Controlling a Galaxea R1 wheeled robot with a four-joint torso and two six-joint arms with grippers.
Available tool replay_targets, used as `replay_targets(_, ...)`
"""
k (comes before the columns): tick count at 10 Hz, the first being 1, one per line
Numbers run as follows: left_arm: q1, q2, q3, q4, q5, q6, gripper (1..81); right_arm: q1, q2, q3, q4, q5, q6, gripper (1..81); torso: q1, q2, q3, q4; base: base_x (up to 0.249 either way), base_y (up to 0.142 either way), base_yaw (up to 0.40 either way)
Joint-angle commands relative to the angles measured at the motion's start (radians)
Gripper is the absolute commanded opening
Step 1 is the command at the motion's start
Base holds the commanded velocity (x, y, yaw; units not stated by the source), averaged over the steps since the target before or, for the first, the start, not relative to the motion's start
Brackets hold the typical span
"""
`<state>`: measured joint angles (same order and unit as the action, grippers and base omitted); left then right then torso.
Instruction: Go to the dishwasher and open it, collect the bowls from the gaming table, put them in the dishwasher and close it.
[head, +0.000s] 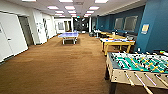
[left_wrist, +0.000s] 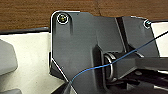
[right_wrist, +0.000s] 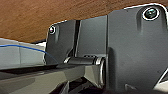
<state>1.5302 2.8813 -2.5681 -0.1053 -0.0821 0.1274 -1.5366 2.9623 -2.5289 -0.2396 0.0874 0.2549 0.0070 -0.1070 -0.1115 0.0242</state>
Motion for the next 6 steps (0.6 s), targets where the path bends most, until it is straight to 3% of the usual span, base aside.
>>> replay_targets(1, -0.054, -0.011, 0.002, -0.007, 0.047, 0.0, 81.1, 0.06, -0.006, 0.01, -0.01, -0.037, 0.0, 81.1, 0.0, 0.0, 0.0, 0.0, 0.084, 0.0, 0.0)
replay_targets(6, -0.052, -0.011, 0.002, -0.007, 0.047, 0.0, 81.1, 0.058, -0.004, 0.01, -0.012, -0.035, 0.0, 81.1, -0.001, 0.0, 0.0, 0.0, 0.091, 0.0, 0.0)
